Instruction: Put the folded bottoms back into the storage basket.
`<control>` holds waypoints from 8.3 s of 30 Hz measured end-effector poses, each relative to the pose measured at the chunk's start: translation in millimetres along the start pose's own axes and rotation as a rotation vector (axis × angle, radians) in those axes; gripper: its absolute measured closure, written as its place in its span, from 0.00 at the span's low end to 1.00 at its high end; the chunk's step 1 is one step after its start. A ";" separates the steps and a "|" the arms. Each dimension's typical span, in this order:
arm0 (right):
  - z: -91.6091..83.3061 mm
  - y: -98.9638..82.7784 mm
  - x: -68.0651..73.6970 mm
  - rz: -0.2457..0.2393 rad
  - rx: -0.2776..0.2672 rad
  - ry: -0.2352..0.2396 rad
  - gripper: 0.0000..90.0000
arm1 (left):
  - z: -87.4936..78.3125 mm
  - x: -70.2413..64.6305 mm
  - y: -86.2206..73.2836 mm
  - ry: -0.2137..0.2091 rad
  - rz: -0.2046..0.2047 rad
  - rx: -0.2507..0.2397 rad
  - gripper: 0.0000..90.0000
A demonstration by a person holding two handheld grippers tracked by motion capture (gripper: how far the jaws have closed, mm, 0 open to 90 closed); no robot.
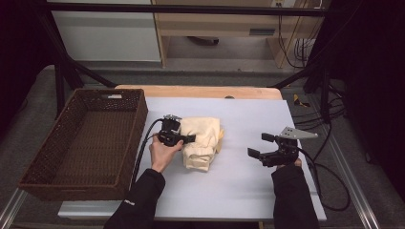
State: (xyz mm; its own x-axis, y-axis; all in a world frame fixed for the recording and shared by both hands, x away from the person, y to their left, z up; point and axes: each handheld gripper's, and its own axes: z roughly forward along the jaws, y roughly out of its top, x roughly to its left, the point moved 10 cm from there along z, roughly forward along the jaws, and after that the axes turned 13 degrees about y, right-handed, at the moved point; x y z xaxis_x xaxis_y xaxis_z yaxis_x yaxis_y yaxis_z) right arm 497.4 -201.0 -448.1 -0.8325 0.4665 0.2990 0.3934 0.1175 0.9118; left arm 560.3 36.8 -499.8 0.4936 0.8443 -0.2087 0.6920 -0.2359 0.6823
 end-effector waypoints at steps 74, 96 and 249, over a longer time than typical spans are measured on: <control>-0.6 0.0 -0.1 0.000 0.001 -0.004 0.04 | -93.3 -28.2 36.8 -0.052 0.116 -0.111 0.81; -0.5 -0.4 -0.3 0.000 0.003 -0.005 0.04 | -116.2 -22.9 40.5 -0.051 0.118 -0.118 0.81; -0.7 -1.2 -0.9 -0.001 0.007 -0.009 0.04 | -260.3 108.6 47.0 0.146 0.056 -0.191 0.81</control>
State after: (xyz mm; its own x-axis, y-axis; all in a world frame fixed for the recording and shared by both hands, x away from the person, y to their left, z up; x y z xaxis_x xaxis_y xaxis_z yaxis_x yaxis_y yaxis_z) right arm 497.4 -202.2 -449.2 -0.8293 0.4742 0.2956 0.3954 0.1242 0.9101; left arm 509.3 242.7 -308.0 0.4371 0.8965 -0.0724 0.5463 -0.2007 0.8132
